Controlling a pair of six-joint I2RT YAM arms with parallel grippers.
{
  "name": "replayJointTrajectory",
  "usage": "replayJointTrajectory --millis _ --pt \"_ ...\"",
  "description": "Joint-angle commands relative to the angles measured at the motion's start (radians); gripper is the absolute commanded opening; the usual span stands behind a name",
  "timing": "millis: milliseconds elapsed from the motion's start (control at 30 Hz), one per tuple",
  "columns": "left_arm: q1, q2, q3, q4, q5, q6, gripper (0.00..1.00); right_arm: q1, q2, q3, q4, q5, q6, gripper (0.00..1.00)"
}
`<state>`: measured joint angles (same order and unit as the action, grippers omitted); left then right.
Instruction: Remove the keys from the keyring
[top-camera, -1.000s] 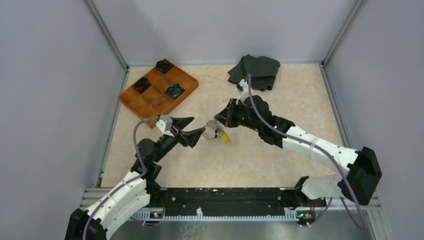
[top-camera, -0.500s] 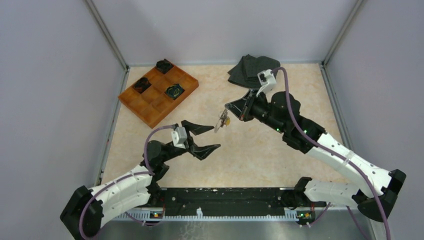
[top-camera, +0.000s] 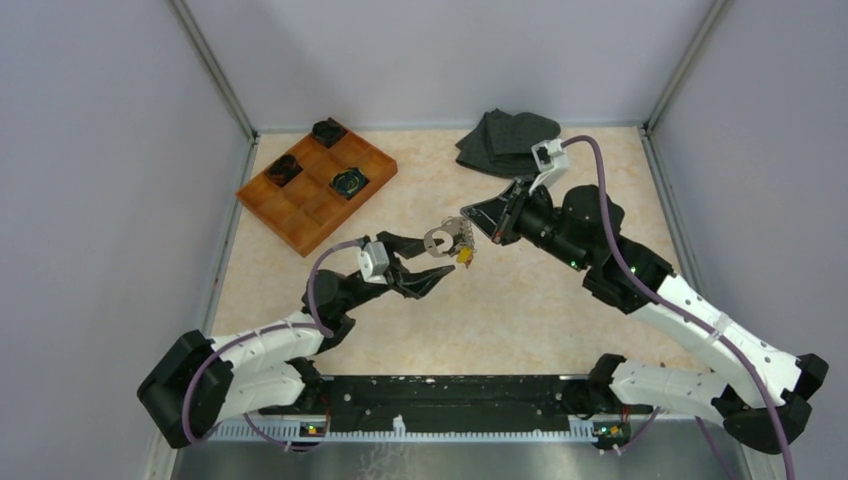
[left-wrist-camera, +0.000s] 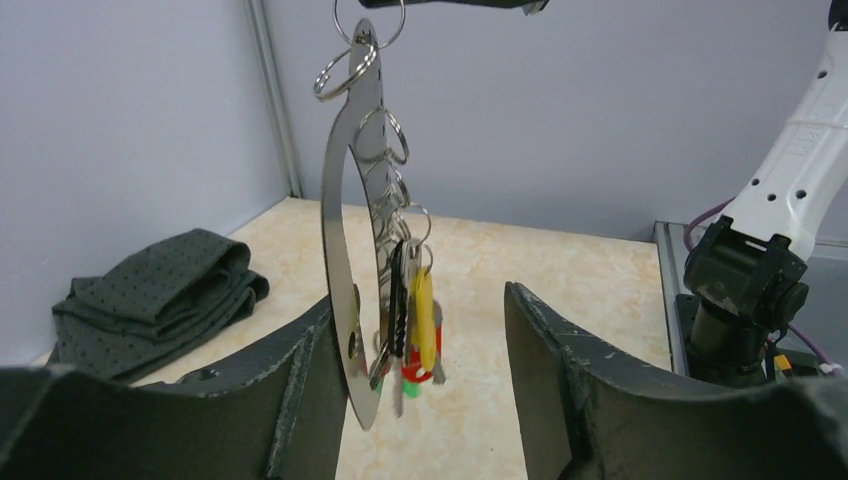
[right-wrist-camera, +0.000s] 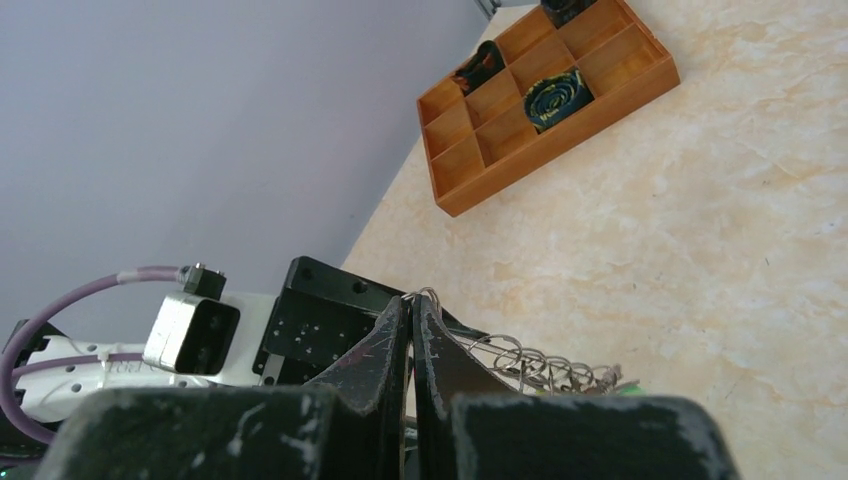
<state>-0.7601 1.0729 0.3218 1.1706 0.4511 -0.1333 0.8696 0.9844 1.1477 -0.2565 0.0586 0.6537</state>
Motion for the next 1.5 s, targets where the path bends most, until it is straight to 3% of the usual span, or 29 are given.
replayJointTrajectory --millis 0,300,867,1233,1467 --pt "-0.007 0.022 0.045 0.158 0.006 -0.006 0.60 -0.003 -0.034 0.052 0.029 -0.011 -0.014 0.00" --pt "-0.010 0.066 0.056 0.241 0.022 -0.012 0.50 -0.004 -0.036 0.055 0.047 -0.051 -0.013 0.00" --pt "-0.028 0.186 0.052 0.437 -0.070 -0.071 0.39 0.008 -0.038 0.050 0.057 -0.073 0.005 0.00" --pt "-0.030 0.212 0.064 0.433 -0.072 -0.147 0.25 0.017 -0.055 0.013 0.059 -0.063 0.013 0.00" --pt "-0.028 0.190 0.083 0.369 -0.071 -0.147 0.31 0.016 -0.064 -0.009 0.059 -0.063 0.016 0.00"
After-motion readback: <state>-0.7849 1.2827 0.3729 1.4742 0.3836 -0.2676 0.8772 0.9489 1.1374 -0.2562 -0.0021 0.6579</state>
